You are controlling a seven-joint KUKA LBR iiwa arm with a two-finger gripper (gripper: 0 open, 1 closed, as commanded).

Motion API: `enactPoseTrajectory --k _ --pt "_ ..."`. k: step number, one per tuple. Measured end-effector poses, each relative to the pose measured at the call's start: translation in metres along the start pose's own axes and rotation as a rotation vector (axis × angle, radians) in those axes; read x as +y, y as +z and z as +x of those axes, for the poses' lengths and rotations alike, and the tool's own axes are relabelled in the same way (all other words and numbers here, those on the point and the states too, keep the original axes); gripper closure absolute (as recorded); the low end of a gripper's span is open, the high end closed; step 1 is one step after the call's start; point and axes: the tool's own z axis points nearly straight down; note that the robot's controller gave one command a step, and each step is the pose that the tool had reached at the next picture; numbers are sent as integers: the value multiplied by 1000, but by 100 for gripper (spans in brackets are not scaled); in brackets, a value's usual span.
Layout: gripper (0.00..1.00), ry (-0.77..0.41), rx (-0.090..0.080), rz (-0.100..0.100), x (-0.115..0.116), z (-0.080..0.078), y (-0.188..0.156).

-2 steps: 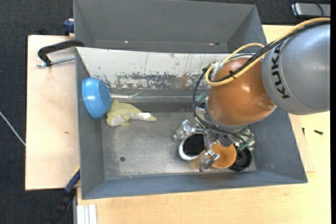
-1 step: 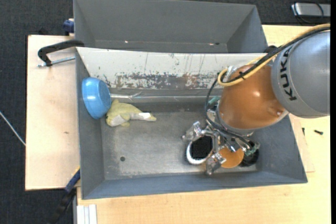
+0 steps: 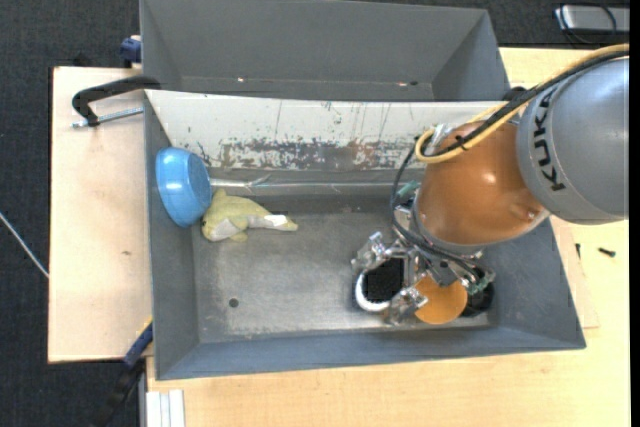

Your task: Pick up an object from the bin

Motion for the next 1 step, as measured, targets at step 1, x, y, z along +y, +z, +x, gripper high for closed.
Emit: enactPoseTrajectory --k 1 --pt "100 0 4 6 0 -5 -124"
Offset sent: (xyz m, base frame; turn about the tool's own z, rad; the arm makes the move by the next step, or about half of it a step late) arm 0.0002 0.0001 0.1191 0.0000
